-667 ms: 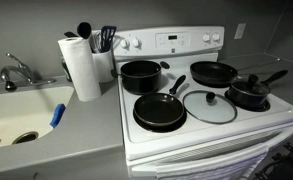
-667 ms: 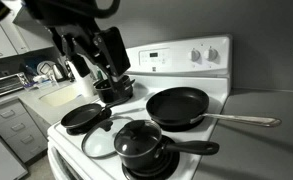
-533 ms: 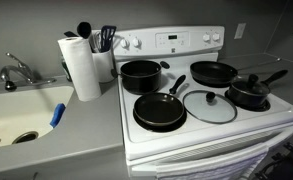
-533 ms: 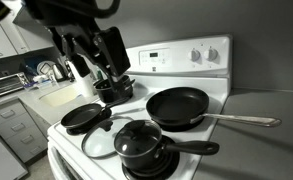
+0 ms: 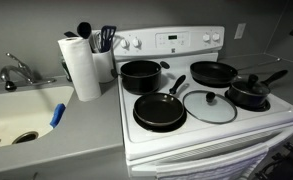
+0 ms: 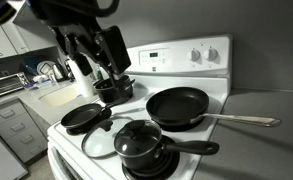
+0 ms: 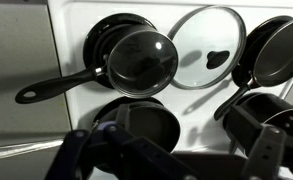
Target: Cover the big pot with the lid on the stove
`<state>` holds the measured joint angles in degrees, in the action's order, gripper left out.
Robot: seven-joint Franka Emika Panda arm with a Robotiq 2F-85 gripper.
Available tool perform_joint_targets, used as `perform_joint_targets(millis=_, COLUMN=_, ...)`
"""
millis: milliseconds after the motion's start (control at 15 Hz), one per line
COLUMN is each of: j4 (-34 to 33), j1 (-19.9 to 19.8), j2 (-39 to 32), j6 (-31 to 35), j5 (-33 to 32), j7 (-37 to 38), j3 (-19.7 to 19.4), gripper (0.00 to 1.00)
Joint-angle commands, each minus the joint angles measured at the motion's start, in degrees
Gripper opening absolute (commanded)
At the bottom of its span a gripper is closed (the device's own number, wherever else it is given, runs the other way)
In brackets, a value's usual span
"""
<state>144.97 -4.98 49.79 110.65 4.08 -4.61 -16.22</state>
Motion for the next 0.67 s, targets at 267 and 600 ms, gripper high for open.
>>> perform_joint_targets(millis=267, j4=-1.56, j1=0.67, j2=-6.91, j6=4.03, j5=2.44, j7=1.24, j3=3.94, gripper=1.00)
perform_joint_targets(millis=600, j4=-2.44, j1=3.10, j2=-9.70, j6=4.29, j5=5.32, j7=0.31, j3=5.46, gripper=1.00)
